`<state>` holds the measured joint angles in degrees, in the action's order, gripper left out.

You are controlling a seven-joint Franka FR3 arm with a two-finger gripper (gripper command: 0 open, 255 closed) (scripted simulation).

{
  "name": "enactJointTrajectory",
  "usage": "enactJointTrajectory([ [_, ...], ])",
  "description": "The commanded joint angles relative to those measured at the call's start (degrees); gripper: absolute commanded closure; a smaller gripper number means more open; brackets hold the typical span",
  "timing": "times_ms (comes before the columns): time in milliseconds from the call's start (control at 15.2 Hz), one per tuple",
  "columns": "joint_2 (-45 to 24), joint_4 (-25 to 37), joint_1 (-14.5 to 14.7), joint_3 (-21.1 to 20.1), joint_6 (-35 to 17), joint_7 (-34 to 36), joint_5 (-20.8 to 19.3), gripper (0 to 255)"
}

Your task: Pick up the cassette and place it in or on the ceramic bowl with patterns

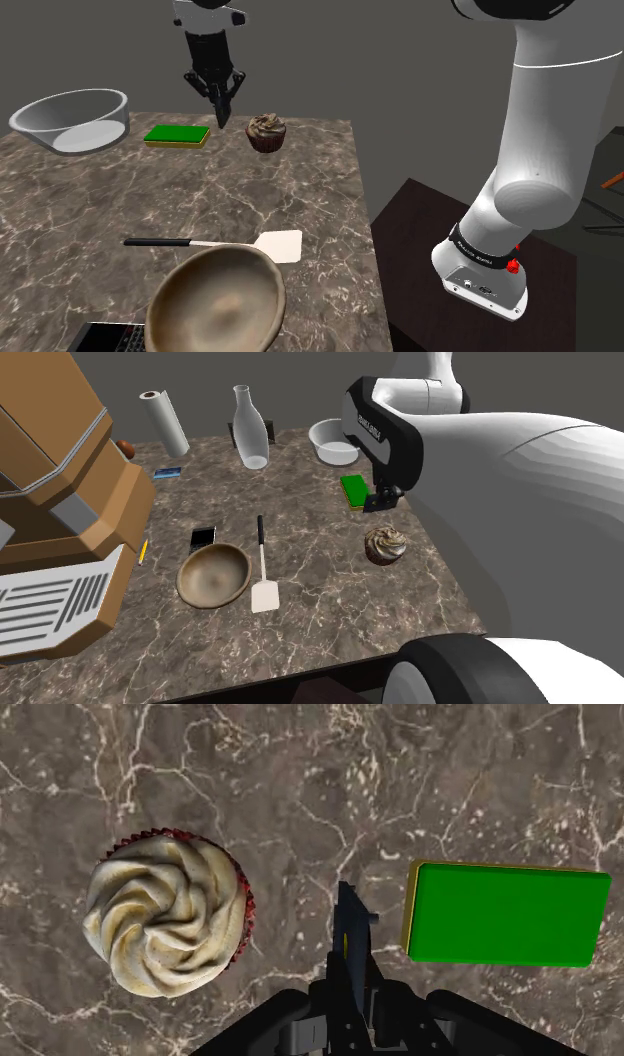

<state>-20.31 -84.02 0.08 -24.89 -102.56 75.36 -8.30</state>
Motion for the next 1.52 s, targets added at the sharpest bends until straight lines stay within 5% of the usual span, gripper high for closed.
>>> enactJointTrajectory([
  [0,0.12,1.42,0.02,-0.03,1.55,-0.17,0.09,255],
  [660,-0.83,10.35,1.03,-0.19,9.54,-0.27,-0.21,255],
  [1452,14.54,-9.61,4.86,-5.25,3.81,9.96,5.65,255],
])
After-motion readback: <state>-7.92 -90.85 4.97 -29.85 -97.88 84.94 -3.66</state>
